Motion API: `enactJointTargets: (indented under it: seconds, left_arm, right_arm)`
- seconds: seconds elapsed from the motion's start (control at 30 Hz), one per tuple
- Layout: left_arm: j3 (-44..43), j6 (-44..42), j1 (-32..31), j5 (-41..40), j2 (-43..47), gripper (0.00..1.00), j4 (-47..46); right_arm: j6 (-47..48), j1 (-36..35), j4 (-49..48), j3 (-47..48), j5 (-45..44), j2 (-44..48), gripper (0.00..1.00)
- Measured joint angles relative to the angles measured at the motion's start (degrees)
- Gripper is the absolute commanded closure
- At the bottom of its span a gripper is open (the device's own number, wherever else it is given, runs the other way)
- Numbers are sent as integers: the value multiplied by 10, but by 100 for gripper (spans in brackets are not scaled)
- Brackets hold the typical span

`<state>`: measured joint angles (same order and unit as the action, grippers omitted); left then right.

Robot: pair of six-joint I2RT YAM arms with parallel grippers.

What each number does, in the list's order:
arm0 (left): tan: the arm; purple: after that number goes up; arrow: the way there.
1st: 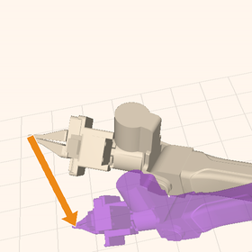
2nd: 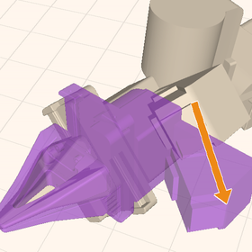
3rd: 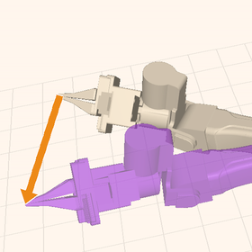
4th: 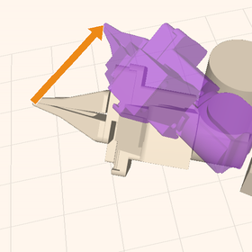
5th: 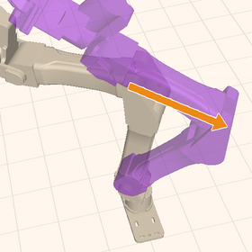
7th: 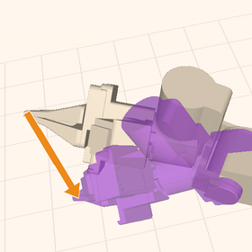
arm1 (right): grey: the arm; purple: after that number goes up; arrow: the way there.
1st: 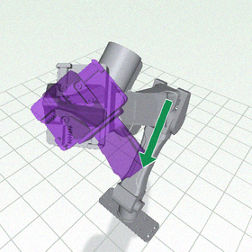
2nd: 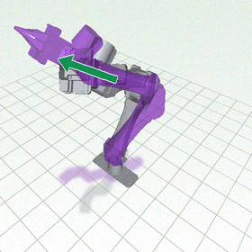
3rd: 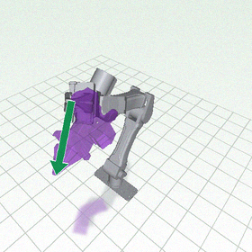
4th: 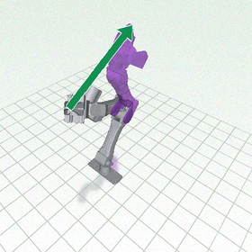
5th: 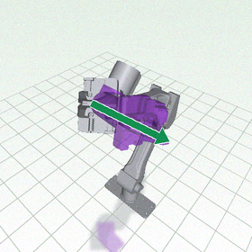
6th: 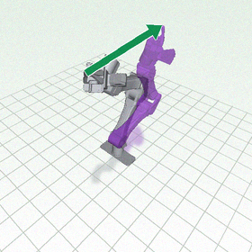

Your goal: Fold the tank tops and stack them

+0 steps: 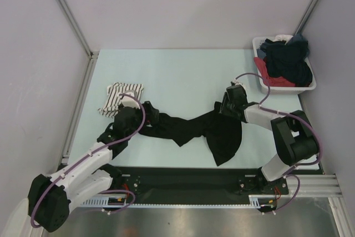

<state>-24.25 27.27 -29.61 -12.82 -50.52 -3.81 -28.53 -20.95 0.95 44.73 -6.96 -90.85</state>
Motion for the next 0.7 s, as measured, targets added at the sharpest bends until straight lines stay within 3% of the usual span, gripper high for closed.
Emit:
enactJointTargets:
  seconds: [0.1,0.27,0.53,0.7]
  left_arm:
    - [-3,-4,-3,-5,-7,0,0]
    - [-5,-8,-11,-6,-10,0,-4]
    - [-17,-30,-36,36,-43,1,-28]
    - [-42,-51,-92,72,-87,3,-42]
  right_arm:
    - [5,-2,5,4,12,-8,100]
    - [3,-5,19,-7,-21,37,100]
    - [-28,67,-27,-155,-99,366,100]
    - [-41,90,-32,-163,-113,356,100]
